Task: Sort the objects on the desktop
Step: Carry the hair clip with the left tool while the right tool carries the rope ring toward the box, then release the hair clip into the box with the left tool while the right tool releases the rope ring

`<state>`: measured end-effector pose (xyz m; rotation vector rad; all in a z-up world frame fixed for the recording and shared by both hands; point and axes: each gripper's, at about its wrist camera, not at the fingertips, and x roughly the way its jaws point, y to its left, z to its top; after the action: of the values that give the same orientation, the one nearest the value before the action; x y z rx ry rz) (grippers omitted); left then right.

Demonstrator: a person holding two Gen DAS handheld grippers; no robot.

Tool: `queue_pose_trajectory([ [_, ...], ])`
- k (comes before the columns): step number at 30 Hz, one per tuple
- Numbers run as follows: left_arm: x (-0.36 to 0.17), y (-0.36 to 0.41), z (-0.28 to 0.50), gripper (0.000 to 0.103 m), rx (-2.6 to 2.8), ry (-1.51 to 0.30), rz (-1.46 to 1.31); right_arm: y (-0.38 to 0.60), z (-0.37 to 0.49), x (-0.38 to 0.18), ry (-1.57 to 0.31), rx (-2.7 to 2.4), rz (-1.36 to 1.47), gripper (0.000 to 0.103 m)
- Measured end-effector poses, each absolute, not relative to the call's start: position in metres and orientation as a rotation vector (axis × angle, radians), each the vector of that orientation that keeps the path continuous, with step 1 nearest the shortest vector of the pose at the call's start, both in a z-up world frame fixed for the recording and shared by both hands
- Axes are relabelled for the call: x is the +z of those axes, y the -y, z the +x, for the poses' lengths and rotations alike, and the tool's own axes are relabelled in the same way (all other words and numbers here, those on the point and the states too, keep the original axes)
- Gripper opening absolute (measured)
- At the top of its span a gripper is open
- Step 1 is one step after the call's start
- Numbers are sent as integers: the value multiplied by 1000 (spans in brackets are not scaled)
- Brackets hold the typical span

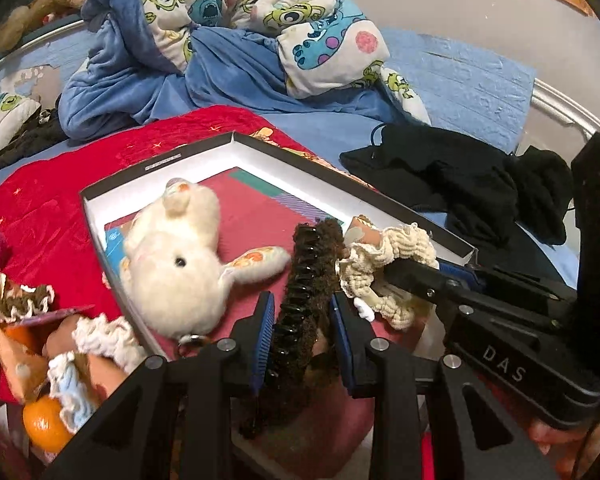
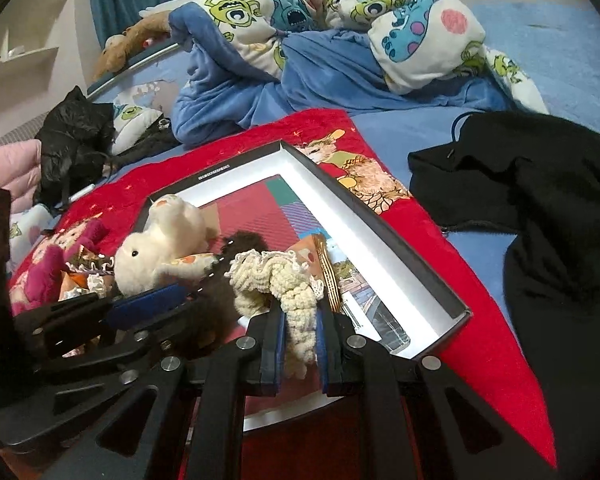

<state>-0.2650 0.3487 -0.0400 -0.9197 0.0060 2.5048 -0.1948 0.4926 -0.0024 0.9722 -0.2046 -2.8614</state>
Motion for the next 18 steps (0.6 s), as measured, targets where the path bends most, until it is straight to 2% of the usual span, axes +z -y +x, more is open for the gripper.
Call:
queue_pose_trajectory([
  [16, -41, -348, -262, 30, 2521, -12, -882, -499, -187, -2, 257, -2881, 880, 12],
  [18, -40, -350, -260, 30, 2522, -23, -870, -499, -186, -2, 256, -2883, 870, 15],
])
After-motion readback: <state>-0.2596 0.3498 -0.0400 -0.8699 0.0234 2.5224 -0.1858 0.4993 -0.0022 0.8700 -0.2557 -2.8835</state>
